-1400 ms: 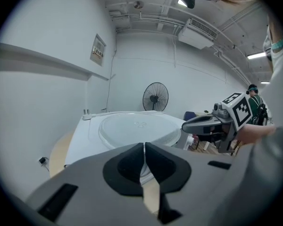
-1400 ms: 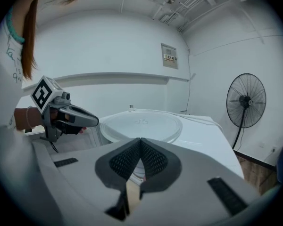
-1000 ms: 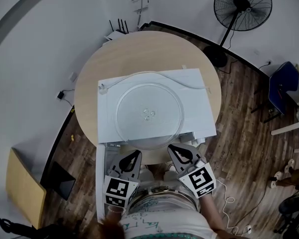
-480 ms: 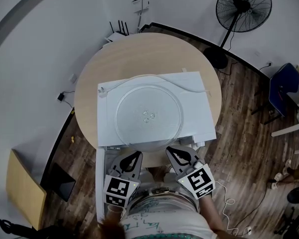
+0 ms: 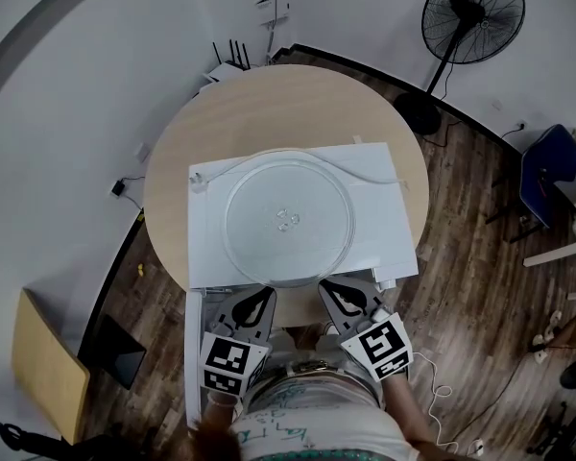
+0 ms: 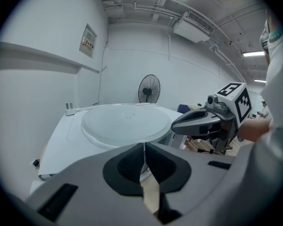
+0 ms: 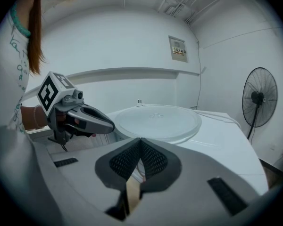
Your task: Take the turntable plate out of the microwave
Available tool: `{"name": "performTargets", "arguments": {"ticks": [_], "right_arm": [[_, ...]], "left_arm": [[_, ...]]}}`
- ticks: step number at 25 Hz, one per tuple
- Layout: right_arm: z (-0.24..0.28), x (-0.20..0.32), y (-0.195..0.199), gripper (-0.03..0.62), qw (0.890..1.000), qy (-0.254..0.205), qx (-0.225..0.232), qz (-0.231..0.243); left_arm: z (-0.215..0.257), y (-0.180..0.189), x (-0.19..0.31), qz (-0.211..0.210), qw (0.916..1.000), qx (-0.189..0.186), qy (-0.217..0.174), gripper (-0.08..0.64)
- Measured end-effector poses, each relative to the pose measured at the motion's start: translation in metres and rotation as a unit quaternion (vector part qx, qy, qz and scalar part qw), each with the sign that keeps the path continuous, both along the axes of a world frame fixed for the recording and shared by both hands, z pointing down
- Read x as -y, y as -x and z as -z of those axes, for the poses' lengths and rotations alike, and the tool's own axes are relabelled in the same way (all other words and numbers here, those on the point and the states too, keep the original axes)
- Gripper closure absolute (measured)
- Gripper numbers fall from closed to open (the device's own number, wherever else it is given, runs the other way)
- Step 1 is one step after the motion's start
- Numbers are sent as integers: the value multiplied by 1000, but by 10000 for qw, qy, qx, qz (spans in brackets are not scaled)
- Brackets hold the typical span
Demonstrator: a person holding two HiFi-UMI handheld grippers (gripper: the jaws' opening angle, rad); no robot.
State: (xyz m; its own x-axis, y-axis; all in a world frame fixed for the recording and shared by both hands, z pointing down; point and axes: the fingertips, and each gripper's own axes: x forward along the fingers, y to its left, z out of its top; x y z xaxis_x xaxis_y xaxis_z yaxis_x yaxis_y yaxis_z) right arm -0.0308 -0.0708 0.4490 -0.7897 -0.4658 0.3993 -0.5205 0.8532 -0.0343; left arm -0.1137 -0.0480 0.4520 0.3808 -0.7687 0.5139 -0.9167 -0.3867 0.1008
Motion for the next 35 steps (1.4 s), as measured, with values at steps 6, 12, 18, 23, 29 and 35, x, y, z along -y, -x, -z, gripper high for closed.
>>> {"name": "performTargets", "arguments": {"ticks": [6, 12, 18, 23, 29, 35], "right_arm": [[0, 8, 5, 601, 10000, 47, 3, 17], [0, 17, 9, 601, 9999, 137, 56, -37], [0, 22, 11, 601, 9995, 286, 125, -80], [0, 23, 11, 601, 9995, 312, 111, -7], [8, 25, 7, 601, 9996, 206, 167, 125], [18, 33, -5, 601, 9987, 280, 404, 142]], "left_arm": [[-1, -2, 10, -65, 9999, -110, 39, 540], [4, -6, 18, -137, 9994, -322, -10, 540], [5, -4, 23, -139, 9993, -339, 71, 540], [5, -3, 24, -35, 9992, -387, 70, 540], [6, -2, 24, 116, 9991, -410, 14, 540], [6, -2, 24, 367, 9985, -388, -80, 540]]}}
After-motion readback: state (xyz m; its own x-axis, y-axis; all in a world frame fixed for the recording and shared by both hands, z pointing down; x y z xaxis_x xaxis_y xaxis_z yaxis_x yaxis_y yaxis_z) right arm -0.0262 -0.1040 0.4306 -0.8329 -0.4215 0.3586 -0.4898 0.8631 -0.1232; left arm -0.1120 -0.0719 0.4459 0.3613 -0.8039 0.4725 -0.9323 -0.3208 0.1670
